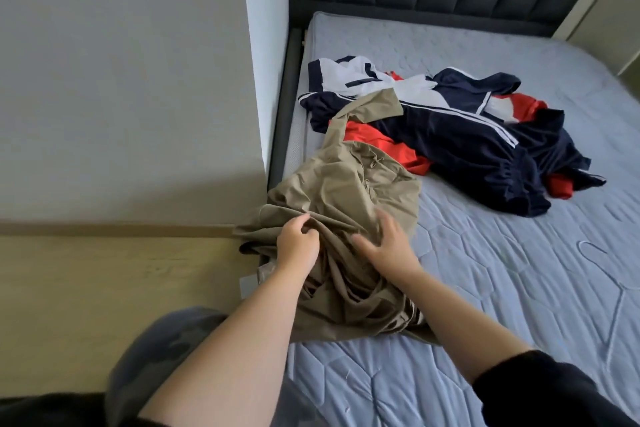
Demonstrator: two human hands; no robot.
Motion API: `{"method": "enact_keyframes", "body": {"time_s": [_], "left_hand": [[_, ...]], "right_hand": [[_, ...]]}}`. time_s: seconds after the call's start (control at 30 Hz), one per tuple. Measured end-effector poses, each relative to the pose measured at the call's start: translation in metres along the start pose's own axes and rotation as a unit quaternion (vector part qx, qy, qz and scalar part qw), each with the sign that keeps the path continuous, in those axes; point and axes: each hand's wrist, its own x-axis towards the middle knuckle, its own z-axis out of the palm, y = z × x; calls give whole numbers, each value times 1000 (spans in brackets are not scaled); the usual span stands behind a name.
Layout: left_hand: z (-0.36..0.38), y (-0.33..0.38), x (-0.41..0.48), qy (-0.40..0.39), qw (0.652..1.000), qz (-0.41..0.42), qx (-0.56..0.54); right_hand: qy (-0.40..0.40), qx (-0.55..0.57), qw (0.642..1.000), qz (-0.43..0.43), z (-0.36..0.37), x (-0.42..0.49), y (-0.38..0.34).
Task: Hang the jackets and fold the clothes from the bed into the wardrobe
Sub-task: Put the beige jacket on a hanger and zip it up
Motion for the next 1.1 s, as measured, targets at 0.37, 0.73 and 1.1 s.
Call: {"method": "enact_keyframes", "body": {"time_s": [0.37, 0.73, 1.1], "left_hand": [[3, -4, 17, -117, 989, -91, -8], [6, 8, 2, -208, 963, -91, -143], [-10, 0, 33, -29, 952, -113, -284]], "right_hand": [[-72, -127, 989, -32, 17, -2, 15], [-60, 88, 959, 263, -16, -4, 44], [311, 244, 887, 236, -89, 65, 3]]}}
